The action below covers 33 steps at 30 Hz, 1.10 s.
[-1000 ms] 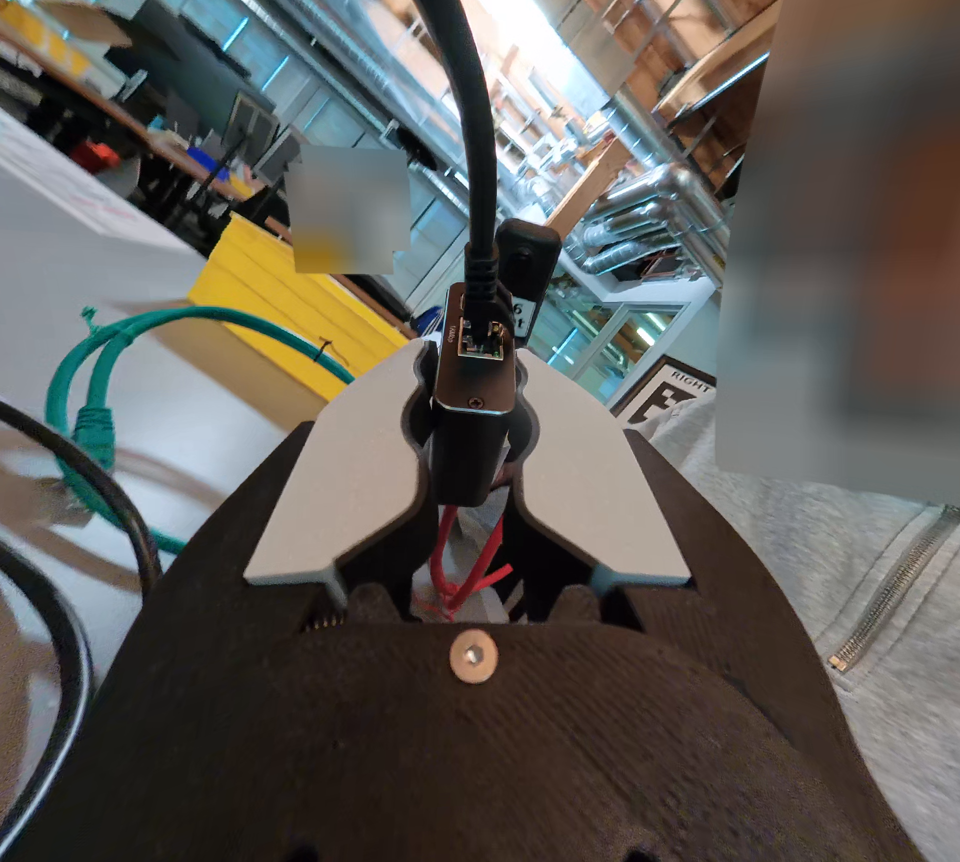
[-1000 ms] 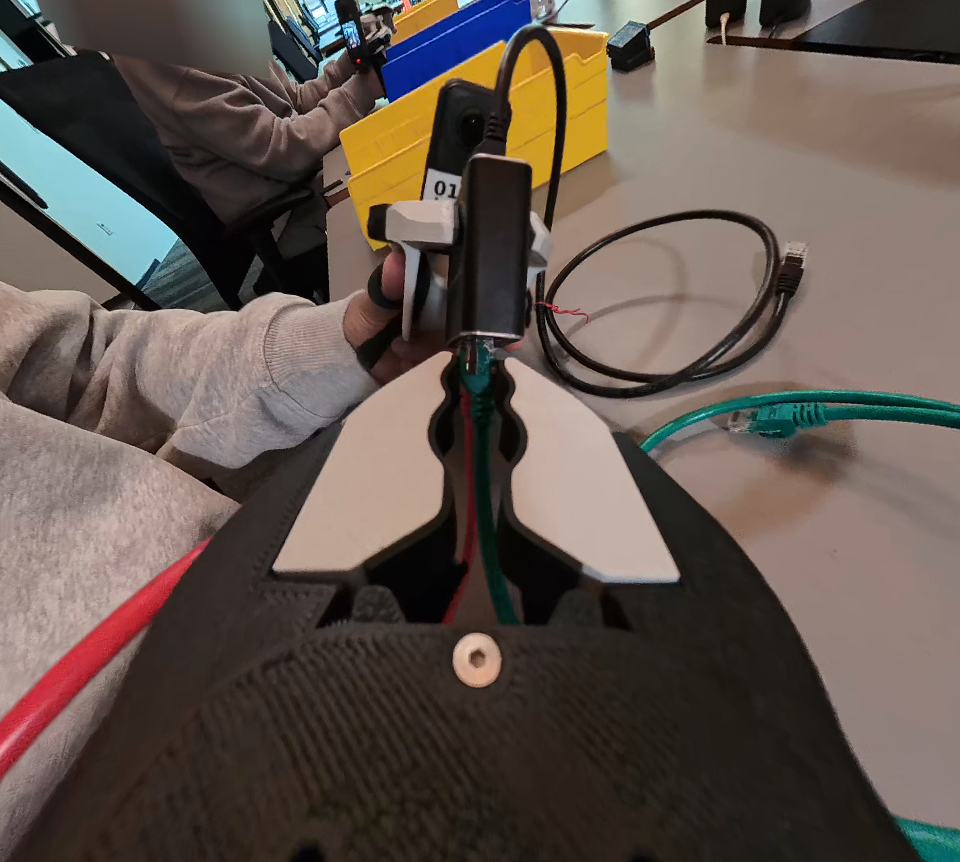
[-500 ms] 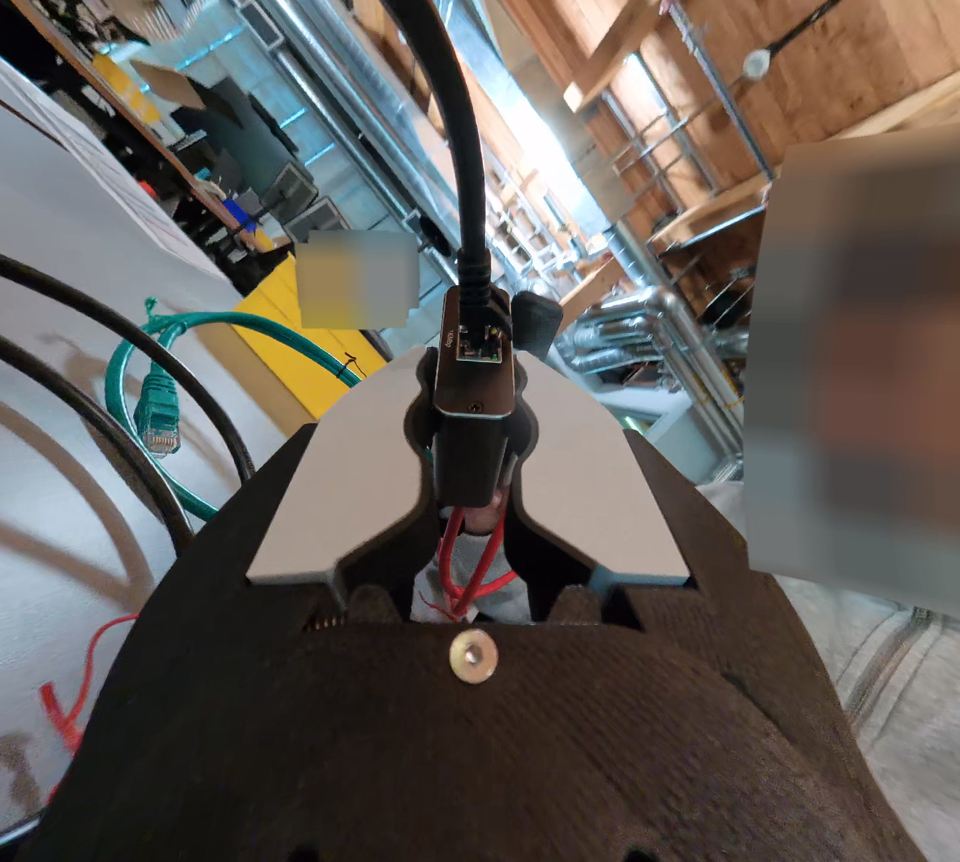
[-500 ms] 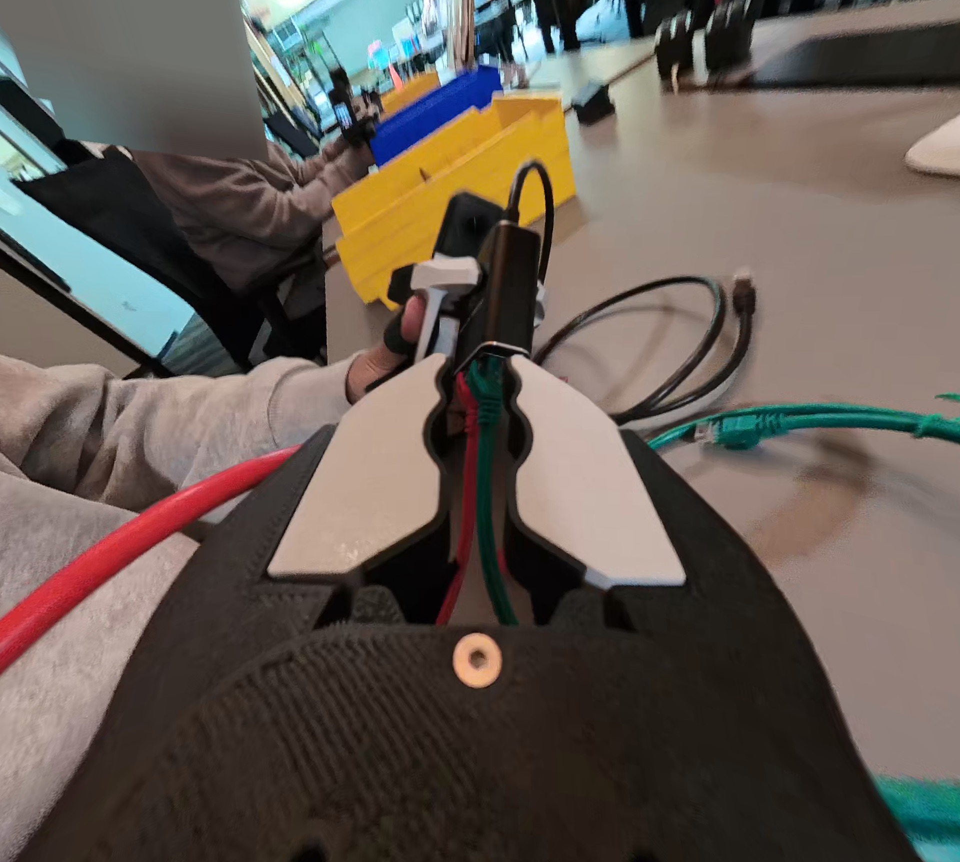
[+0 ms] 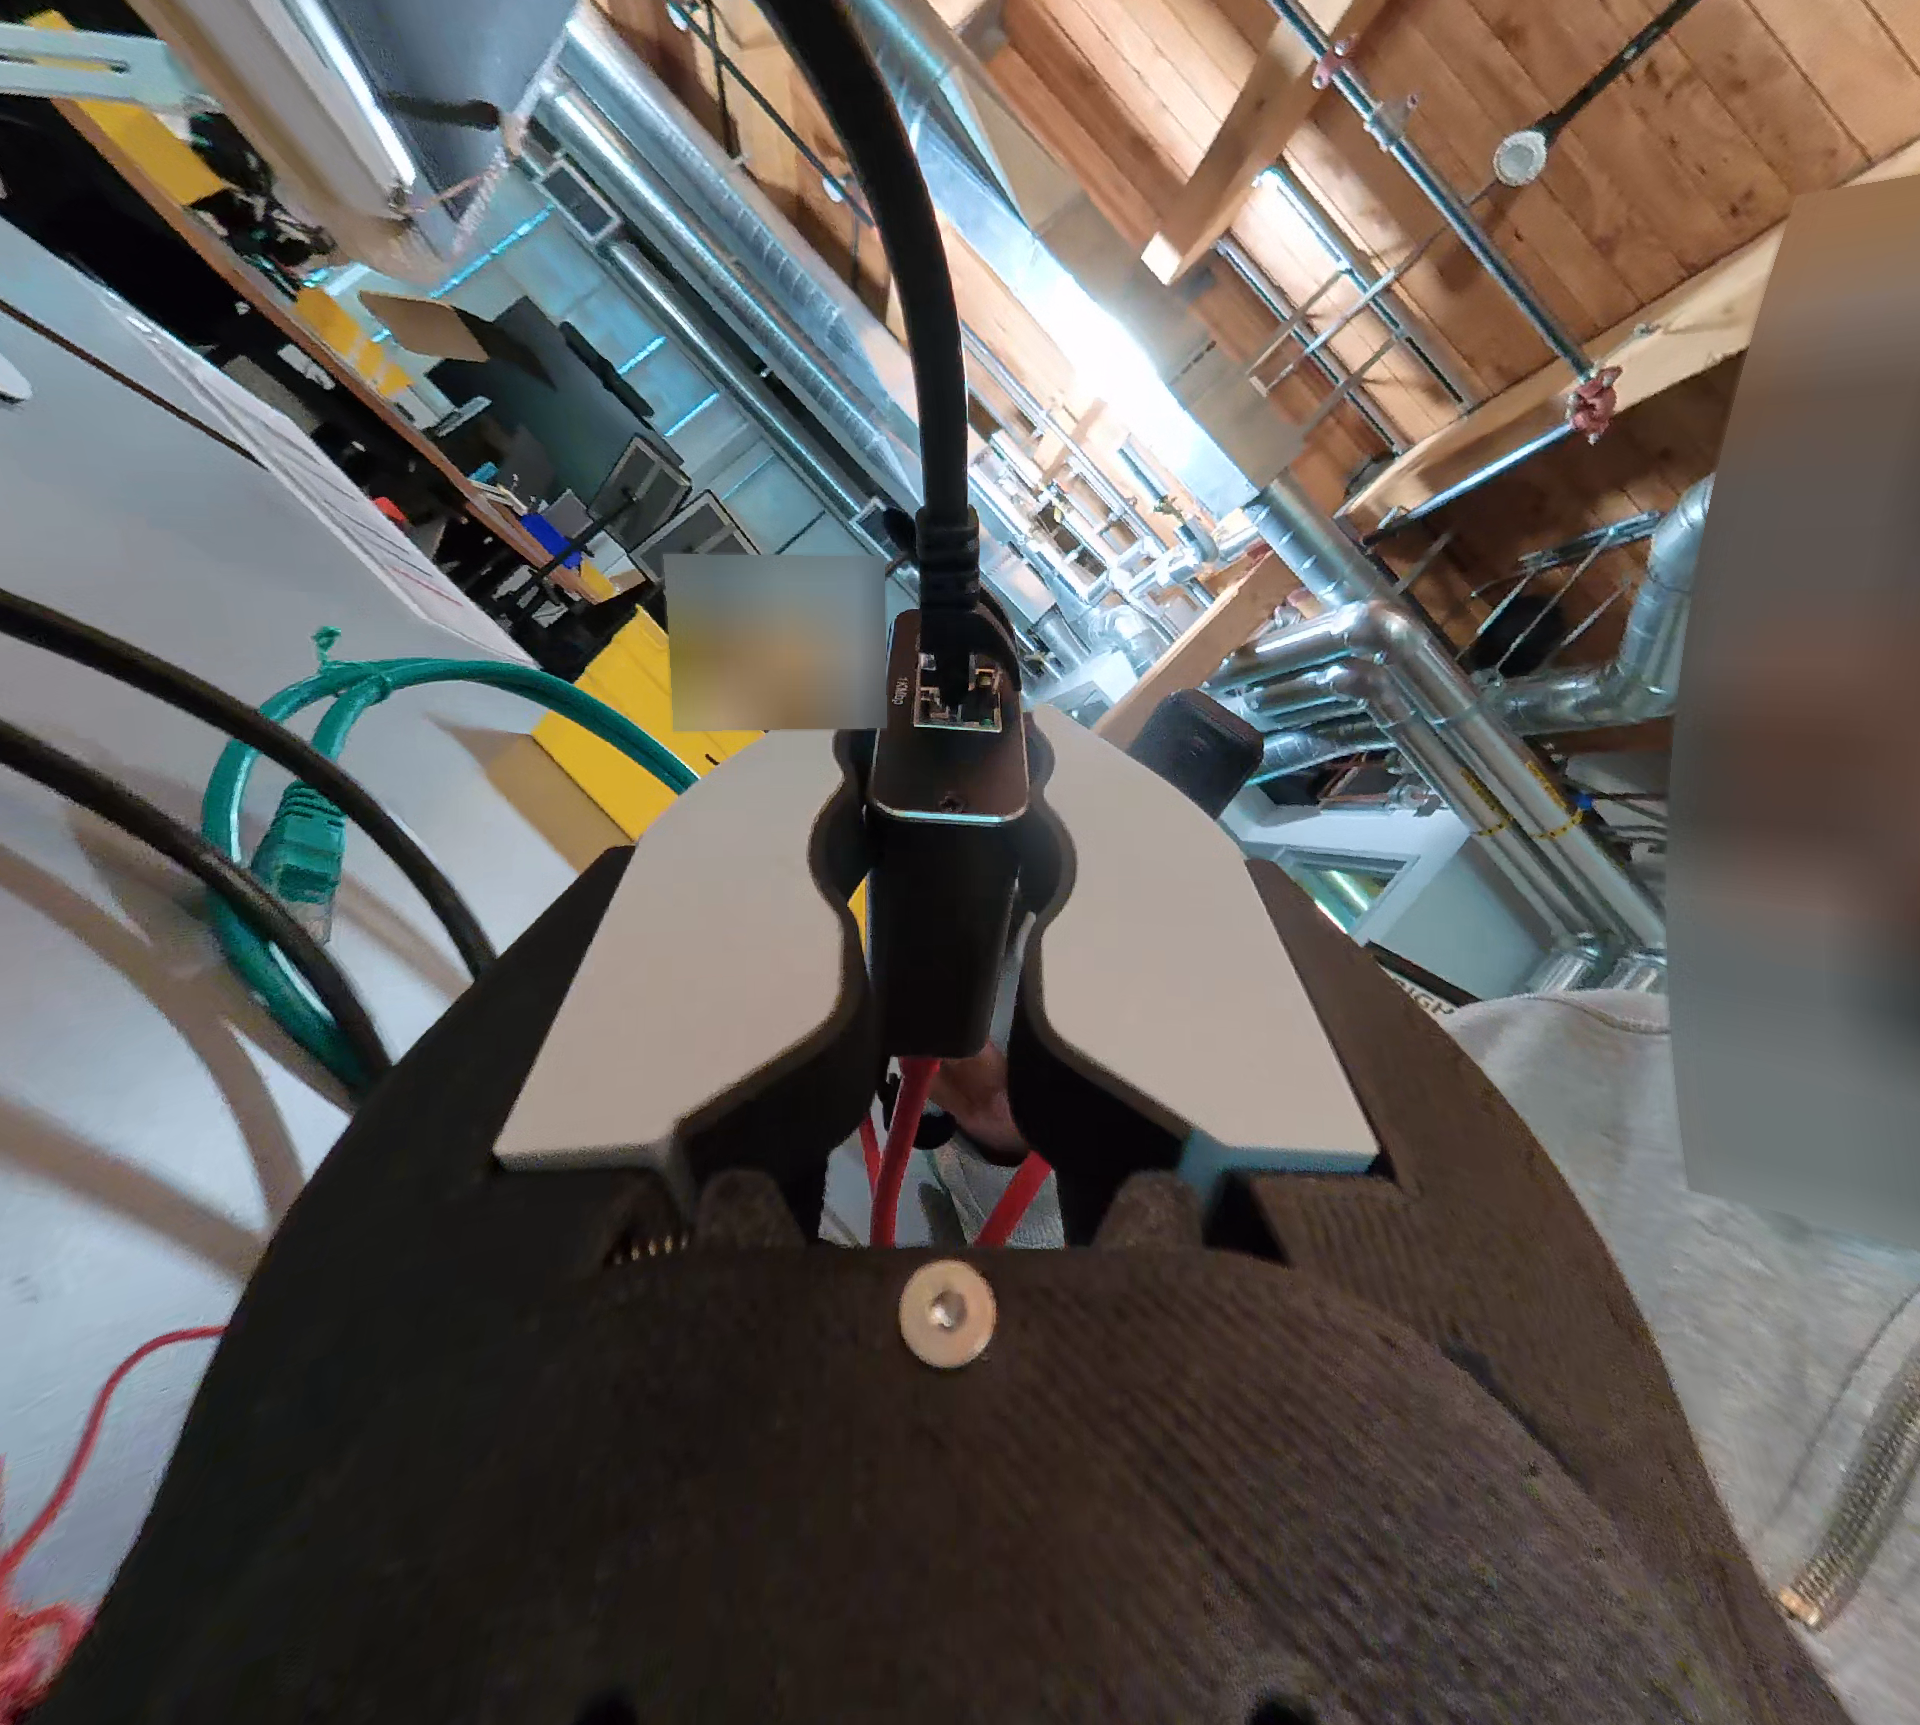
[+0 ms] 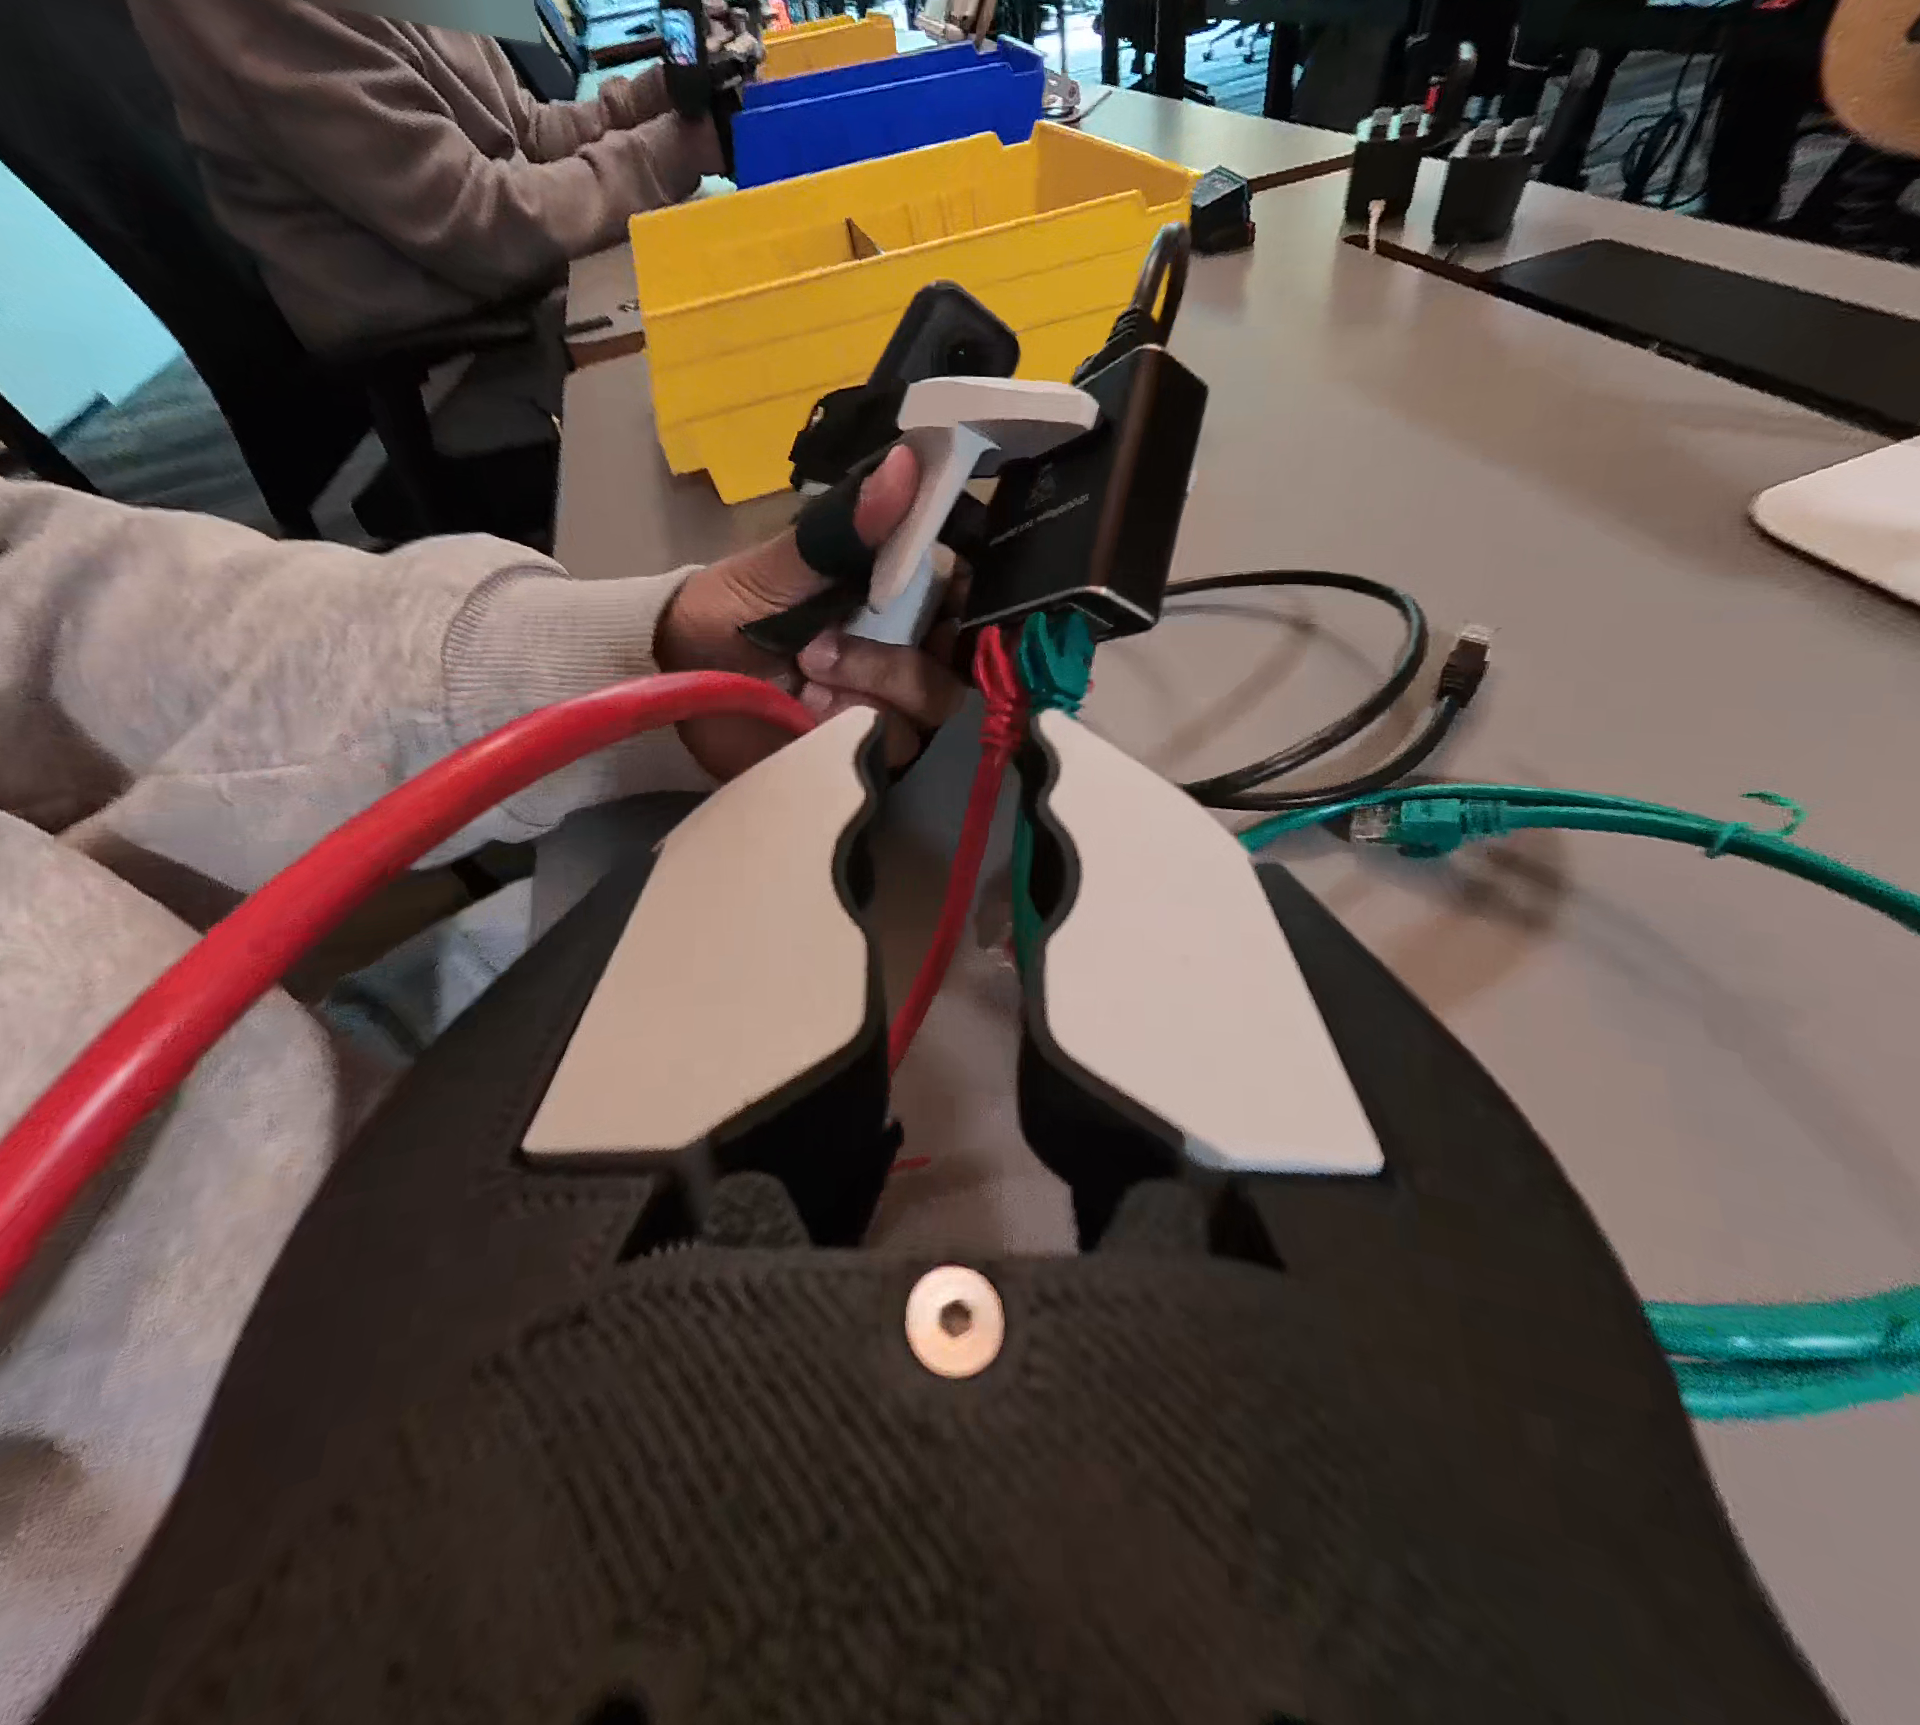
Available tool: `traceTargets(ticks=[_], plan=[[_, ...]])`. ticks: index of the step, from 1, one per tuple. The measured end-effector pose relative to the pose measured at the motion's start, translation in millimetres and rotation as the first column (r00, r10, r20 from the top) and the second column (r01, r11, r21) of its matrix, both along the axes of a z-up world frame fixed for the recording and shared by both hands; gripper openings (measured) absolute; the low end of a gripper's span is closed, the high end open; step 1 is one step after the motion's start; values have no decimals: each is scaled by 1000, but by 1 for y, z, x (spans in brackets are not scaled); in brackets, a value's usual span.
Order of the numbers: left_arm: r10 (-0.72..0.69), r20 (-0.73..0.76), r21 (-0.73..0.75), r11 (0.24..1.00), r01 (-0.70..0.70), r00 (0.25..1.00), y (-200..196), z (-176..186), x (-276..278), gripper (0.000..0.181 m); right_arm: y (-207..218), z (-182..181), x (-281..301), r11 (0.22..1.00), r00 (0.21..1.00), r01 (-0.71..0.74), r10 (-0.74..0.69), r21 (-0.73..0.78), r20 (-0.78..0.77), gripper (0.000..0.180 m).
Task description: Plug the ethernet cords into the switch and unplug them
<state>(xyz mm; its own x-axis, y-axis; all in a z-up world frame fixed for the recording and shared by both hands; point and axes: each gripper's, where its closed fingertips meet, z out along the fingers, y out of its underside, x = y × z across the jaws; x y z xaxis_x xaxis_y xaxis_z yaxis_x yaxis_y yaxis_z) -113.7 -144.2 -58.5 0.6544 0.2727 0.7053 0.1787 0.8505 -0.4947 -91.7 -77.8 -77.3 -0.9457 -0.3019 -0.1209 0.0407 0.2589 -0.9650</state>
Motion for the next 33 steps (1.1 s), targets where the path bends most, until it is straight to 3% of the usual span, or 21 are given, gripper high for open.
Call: traceTargets(ticks=[4, 8, 11, 14, 17, 33], plan=[[-53, -25, -23, 998, 53, 998, 11, 4, 2, 25, -3, 6, -11, 994, 994, 89, -92, -68, -49, 44], [-76, -58, -90, 993, 70, 995, 26, 9, 4, 25, -7, -6, -7, 997, 996, 80, -81, 11, 45, 61], [-66, -77, -104, 993, 58, 995, 33, 13, 5, 25, -10, -20, 3, 994, 995, 58, -66, 93, 75, 57], [-72, -84, -93, 994, 64, 994, 37, 13, 5, 25, -10, -20, 13, 994, 986, 11, -29, 111, 162, 32], [-66, -83, -86, 995, 59, 994, 38, 13, 4, 25, -10, -20, 10, 993, 971, -2, -26, 116, 237, 20], [-22, -6, 7, 1000, 22, 1000, 44, 13, -3, 28, -7, -18, 5, 990, 900, -16, -45, 137, 433, 14]])
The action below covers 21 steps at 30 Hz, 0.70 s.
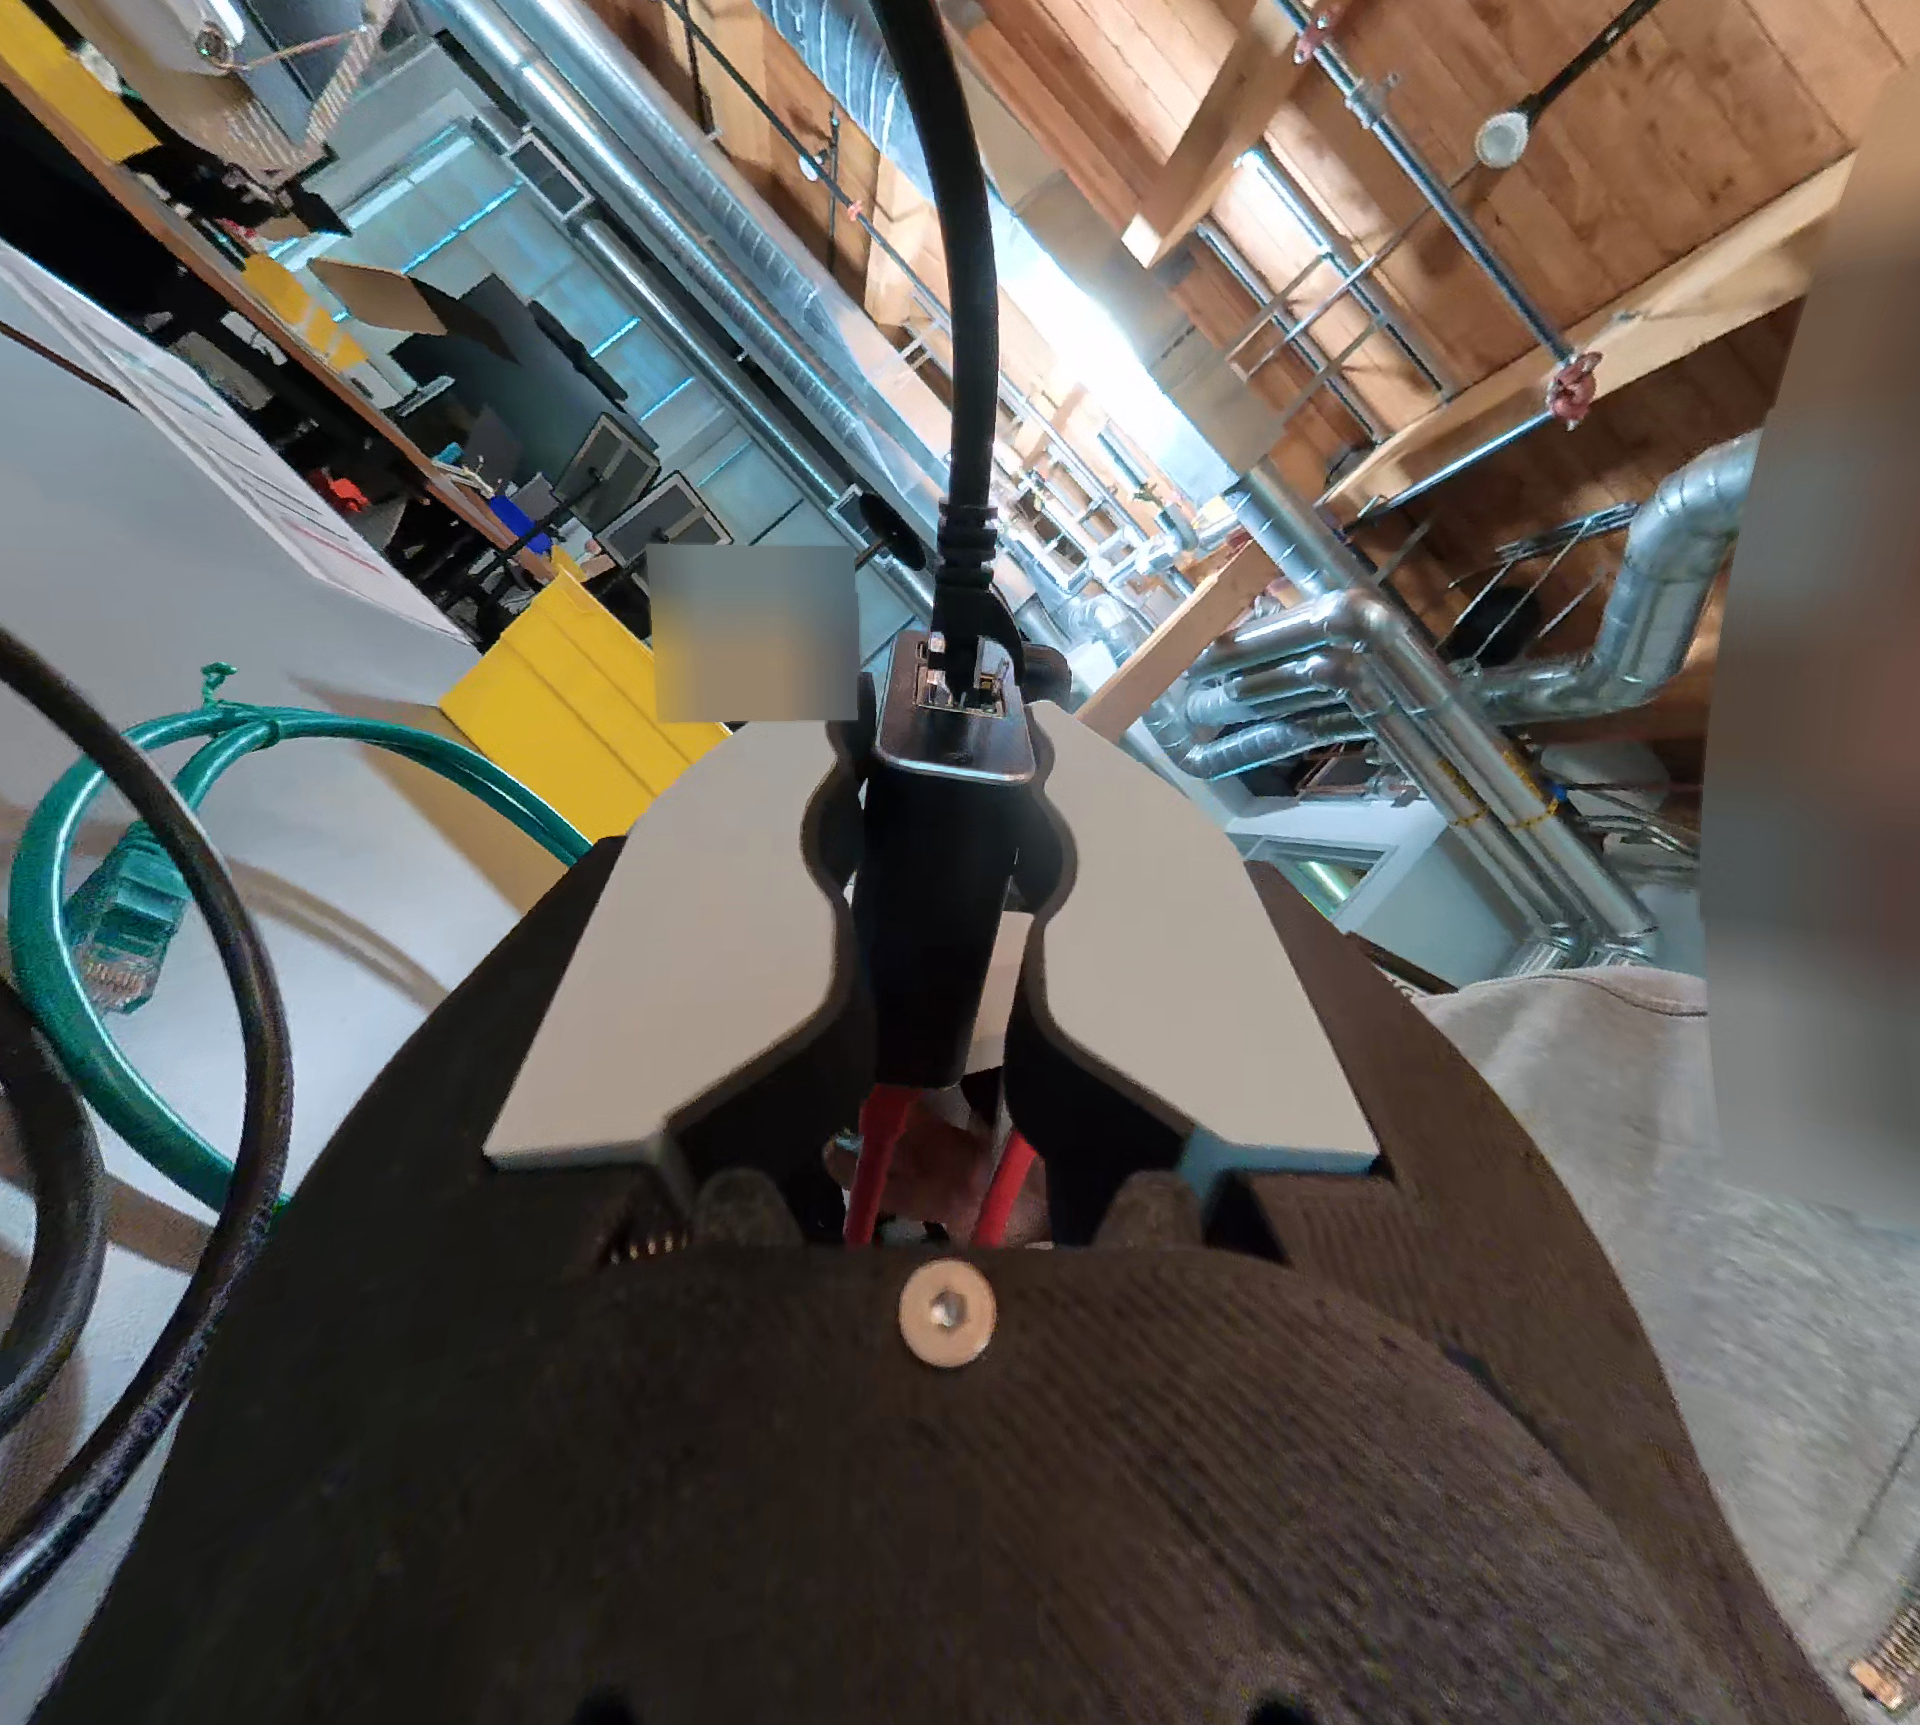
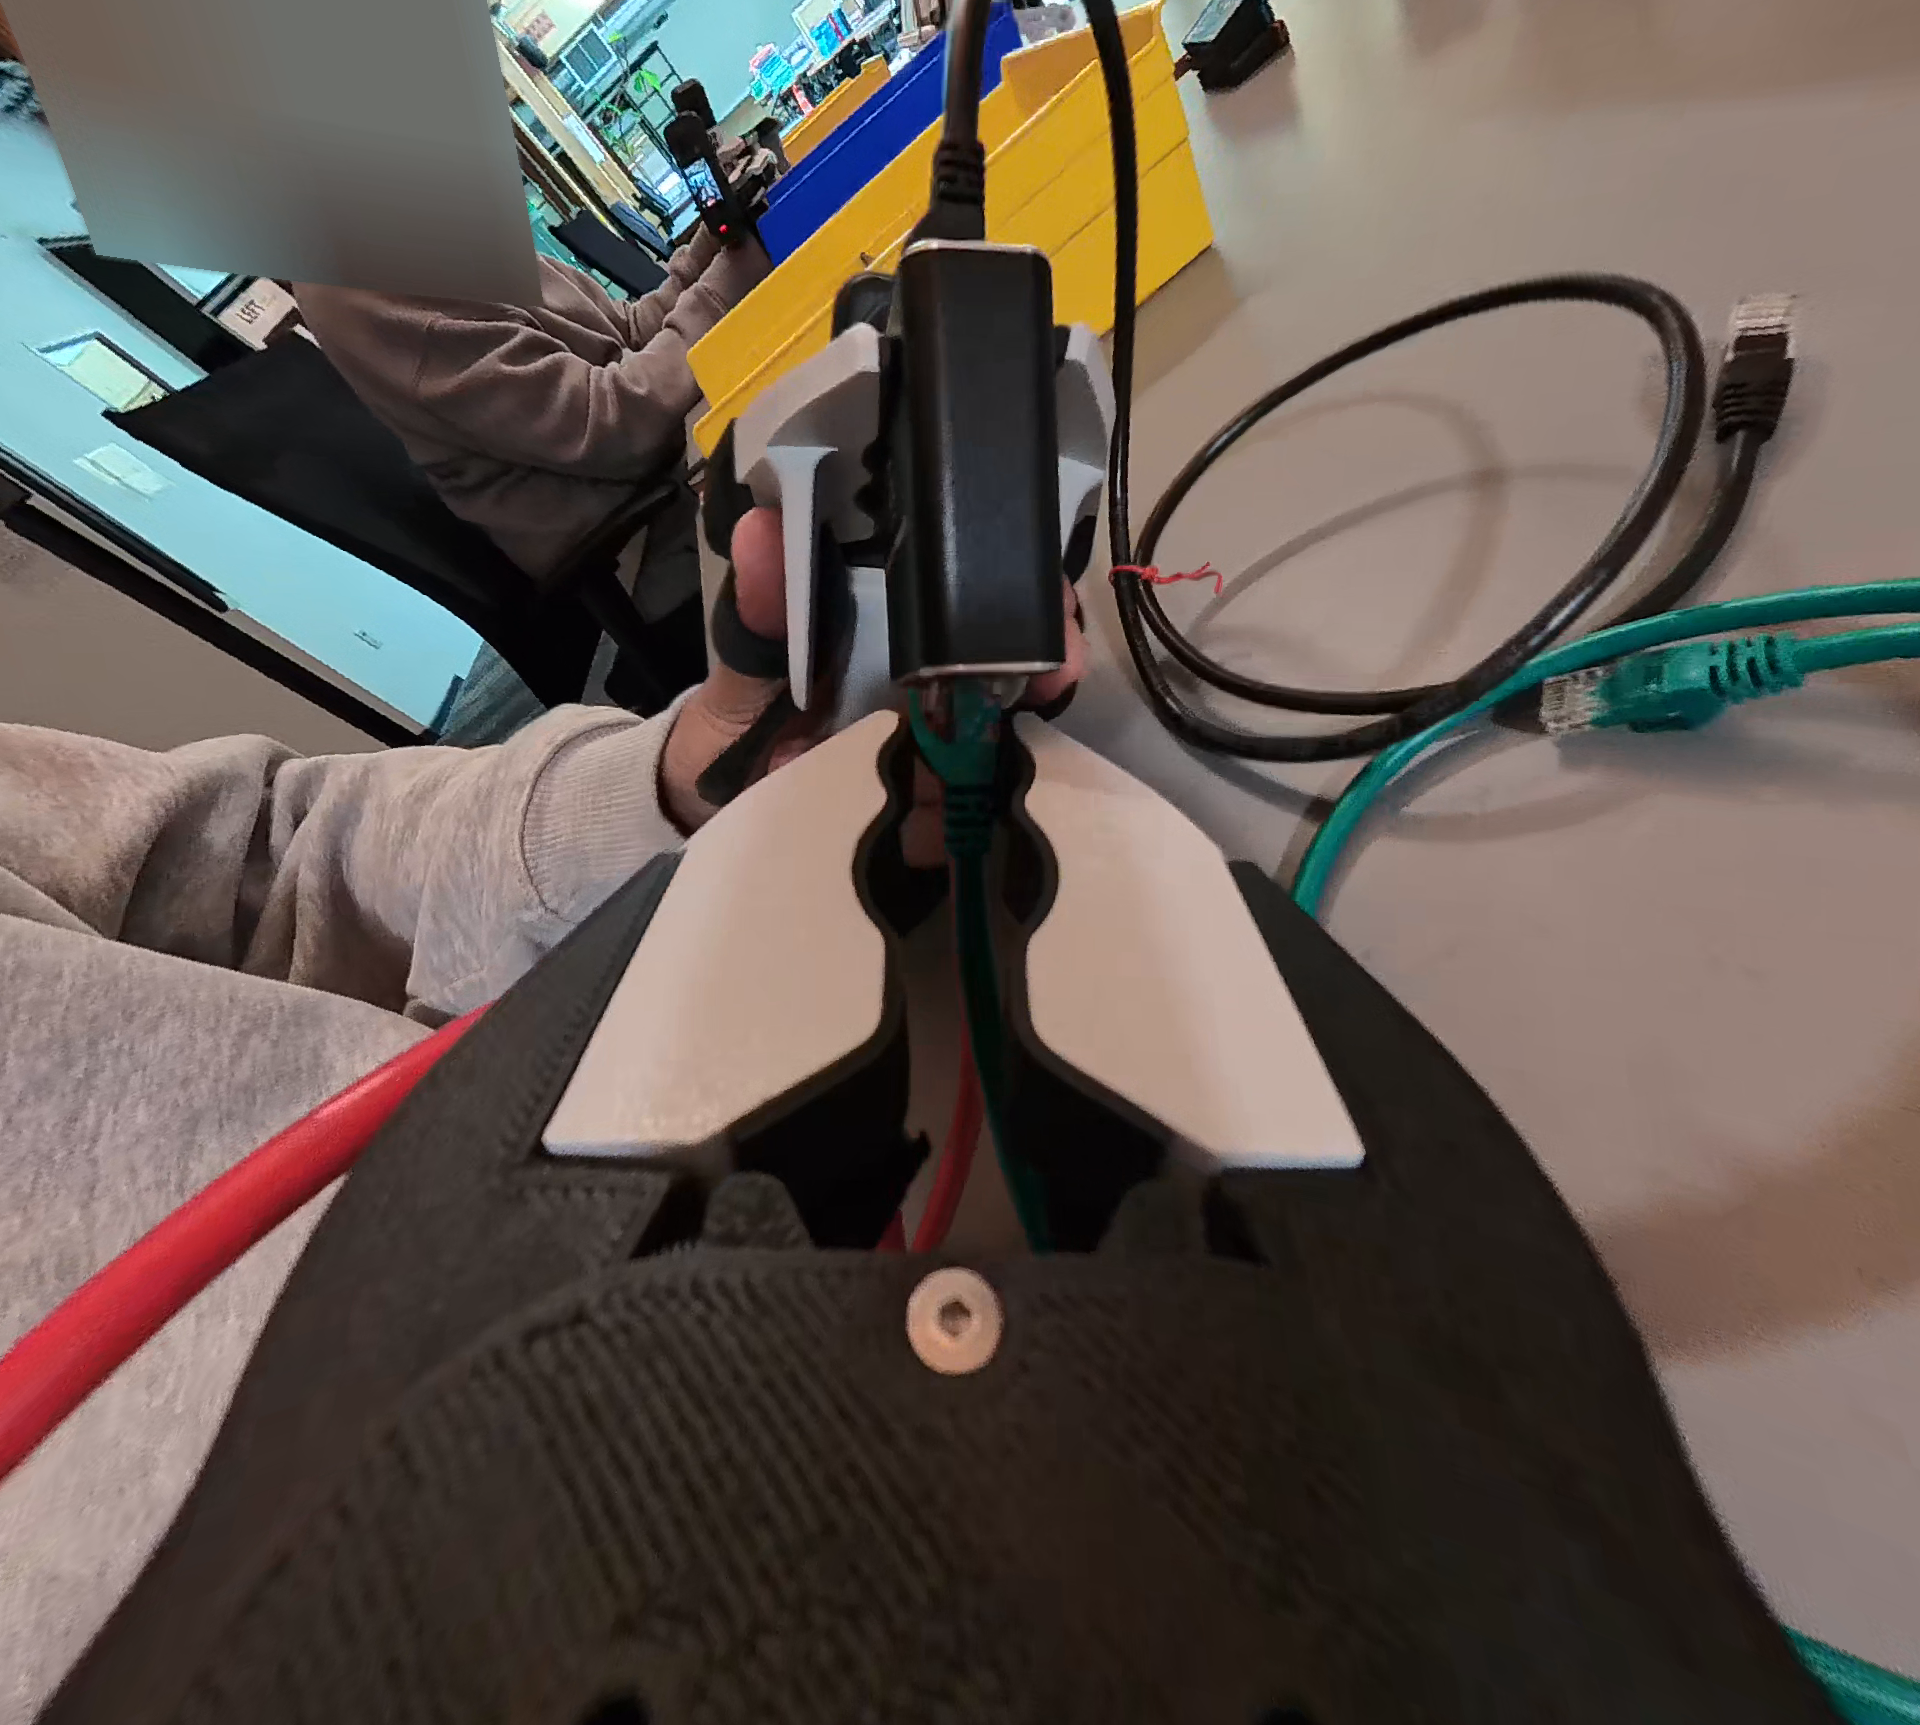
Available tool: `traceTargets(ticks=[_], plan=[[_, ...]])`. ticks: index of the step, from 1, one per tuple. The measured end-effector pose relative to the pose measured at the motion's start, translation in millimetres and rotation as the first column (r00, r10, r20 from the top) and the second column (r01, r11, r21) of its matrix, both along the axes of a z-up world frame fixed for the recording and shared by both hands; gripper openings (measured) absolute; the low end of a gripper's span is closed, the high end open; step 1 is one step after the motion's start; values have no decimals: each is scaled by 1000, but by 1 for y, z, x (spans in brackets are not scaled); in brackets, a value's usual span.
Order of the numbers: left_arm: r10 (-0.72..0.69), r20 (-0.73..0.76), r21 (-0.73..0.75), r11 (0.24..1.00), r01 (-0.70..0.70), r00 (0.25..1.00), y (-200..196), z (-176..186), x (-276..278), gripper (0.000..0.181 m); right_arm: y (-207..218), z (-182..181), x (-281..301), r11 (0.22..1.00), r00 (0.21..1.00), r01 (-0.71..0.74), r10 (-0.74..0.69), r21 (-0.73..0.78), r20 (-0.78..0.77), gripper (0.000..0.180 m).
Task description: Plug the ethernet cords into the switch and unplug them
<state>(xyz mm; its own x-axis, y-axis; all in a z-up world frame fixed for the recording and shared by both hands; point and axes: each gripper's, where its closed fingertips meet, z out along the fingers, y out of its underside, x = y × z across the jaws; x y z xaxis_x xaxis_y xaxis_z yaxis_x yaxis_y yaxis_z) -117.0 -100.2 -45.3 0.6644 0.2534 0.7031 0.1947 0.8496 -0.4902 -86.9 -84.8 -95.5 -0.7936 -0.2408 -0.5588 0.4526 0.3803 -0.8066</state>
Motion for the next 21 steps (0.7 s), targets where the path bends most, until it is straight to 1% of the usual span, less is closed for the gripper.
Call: traceTargets(ticks=[5, 8, 9, 10, 13, 15, 18, 21], plan=[[-13, -17, 20, 1000, 13, 1000, -7, -1, 0, 27, -3, 0, 0, 1000, 1000, -22, 22, -13, -7, 15], [-64, -27, -50, 997, 63, 998, -7, 0, 4, 27, -7, 5, 0, 999, 997, -35, 33, -29, -71, 15], [-70, -20, -70, 995, 68, 997, -6, -1, 4, 34, -7, 9, -2, 999, 995, -28, 23, -44, -102, 15], [-51, -15, -64, 997, 50, 999, -9, -1, 3, 38, -6, 14, -4, 998, 992, -21, 13, -63, -124, 15], [-4, -46, -9, 1000, 3, 999, -20, 5, 5, 48, 0, 31, -19, 993, 989, 15, -33, -117, -146, 14], [-7, -90, -8, 1000, 6, 996, -21, 13, 10, 55, 7, 49, -35, 986, 984, 57, -82, -158, -155, 14], [-18, -133, -57, 998, 11, 991, -15, 19, 16, 50, 23, 89, -60, 967, 974, 111, -151, -231, -167, 14], [-33, -123, -71, 997, 25, 992, -11, 17, 15, 49, 42, 135, -76, 941, 967, 146, -201, -306, -155, 14]])
